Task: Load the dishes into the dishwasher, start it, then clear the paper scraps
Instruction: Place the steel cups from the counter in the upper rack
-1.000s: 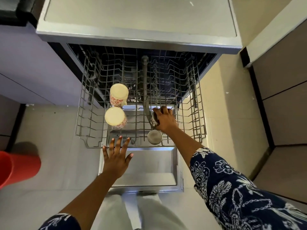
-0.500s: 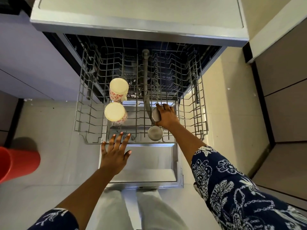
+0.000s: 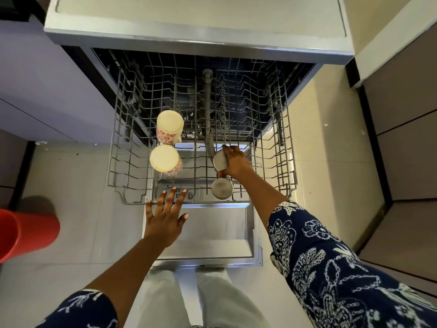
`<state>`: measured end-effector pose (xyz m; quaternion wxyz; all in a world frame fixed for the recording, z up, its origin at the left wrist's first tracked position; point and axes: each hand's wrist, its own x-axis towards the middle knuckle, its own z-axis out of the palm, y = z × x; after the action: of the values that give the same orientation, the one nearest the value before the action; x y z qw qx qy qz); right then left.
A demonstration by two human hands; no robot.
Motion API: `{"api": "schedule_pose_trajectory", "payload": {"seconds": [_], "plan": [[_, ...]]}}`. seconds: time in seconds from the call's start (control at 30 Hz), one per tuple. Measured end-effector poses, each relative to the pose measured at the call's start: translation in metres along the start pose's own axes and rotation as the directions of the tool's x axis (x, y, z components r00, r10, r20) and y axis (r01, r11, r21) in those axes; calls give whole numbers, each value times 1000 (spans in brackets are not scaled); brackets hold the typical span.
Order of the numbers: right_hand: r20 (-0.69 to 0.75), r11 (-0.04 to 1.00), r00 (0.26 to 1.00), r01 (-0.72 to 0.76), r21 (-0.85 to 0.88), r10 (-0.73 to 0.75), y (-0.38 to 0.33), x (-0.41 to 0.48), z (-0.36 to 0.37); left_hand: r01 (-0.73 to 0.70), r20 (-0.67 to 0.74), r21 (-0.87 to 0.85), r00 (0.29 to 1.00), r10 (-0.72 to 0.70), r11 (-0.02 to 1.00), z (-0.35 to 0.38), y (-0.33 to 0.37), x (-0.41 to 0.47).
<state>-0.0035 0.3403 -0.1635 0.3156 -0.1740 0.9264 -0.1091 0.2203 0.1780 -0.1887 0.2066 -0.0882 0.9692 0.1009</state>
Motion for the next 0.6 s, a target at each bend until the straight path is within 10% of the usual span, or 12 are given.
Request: {"api": "schedule_pose_trajectory", "payload": {"seconds": [0.6], "plan": [[-156,987,980,103,-125,-122,15,-8,-30,-60,-15,-15,998,60,998,0,-9,3]]}}
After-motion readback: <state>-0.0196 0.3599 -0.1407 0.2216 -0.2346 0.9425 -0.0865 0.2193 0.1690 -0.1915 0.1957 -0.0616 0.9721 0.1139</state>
